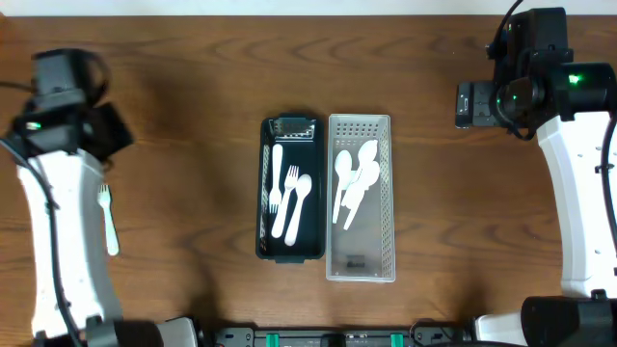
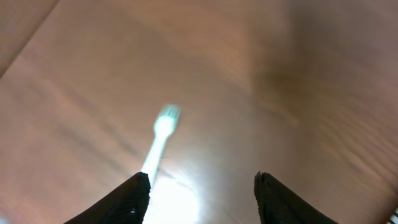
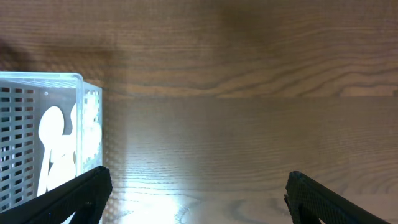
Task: Pack container
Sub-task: 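Move the left gripper to the last white fork and grasp it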
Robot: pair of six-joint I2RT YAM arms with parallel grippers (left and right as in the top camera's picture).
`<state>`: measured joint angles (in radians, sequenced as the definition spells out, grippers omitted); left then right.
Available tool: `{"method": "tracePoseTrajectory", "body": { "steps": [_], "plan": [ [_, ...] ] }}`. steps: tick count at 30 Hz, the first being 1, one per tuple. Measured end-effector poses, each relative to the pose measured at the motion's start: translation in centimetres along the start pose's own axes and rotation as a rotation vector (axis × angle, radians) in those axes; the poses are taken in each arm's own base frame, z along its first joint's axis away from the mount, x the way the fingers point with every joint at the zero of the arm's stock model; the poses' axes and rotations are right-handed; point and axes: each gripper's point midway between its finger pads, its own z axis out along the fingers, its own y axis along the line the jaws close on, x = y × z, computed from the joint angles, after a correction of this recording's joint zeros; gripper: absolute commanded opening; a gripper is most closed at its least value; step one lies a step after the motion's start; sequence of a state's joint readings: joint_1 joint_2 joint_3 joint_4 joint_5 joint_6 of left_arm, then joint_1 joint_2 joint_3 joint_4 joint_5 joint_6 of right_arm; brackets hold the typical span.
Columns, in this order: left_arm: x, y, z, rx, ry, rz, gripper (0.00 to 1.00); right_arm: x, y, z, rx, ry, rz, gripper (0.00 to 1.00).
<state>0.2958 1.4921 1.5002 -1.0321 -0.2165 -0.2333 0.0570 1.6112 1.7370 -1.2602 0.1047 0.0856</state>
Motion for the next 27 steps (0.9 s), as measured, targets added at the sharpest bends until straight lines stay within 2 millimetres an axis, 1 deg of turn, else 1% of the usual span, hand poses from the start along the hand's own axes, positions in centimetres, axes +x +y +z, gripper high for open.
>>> {"method": "tracePoseTrajectory", "body": {
  "steps": [3, 5, 6, 9, 12, 13, 16, 19, 23, 25, 27],
  "plan": [
    [-0.2, 2.9, 3.7, -0.046, 0.079, -0.063, 0.58, 0.0, 0.0, 0.0, 0.0, 0.0, 0.0, 0.93],
    [0.1, 4.1, 6.4, -0.056, 0.143, -0.088, 0.58, 0.0, 0.0, 0.0, 0.0, 0.0, 0.0, 0.93],
    [0.3, 4.4, 7.5, -0.057, 0.166, -0.094, 0.58, 0.0, 0.0, 0.0, 0.0, 0.0, 0.0, 0.93],
    [1.6, 5.0, 11.8, -0.043, 0.269, -0.1, 0.58, 0.0, 0.0, 0.0, 0.0, 0.0, 0.0, 0.93],
    [3.3, 5.0, 15.0, -0.031, 0.359, -0.082, 0.58, 0.0, 0.0, 0.0, 0.0, 0.0, 0.0, 0.93],
    [3.8, 4.9, 15.7, -0.026, 0.384, -0.071, 0.58, 0.0, 0.0, 0.0, 0.0, 0.0, 0.0, 0.93],
    [5.1, 4.5, 17.4, -0.011, 0.443, -0.031, 0.58, 0.0, 0.0, 0.0, 0.0, 0.0, 0.0, 0.93],
    [6.1, 4.3, 18.5, -0.005, 0.482, -0.005, 0.59, 0.0, 0.0, 0.0, 0.0, 0.0, 0.0, 0.93],
    [6.8, 4.2, 19.3, 0.005, 0.513, 0.035, 0.67, 0.0, 0.0, 0.0, 0.0, 0.0, 0.0, 0.93],
    [7.0, 4.1, 19.5, 0.012, 0.518, 0.061, 0.73, 0.0, 0.0, 0.0, 0.0, 0.0, 0.0, 0.93],
    [7.0, 4.1, 19.5, 0.02, 0.519, 0.079, 0.75, 0.0, 0.0, 0.0, 0.0, 0.0, 0.0, 0.93]
  ]
}}
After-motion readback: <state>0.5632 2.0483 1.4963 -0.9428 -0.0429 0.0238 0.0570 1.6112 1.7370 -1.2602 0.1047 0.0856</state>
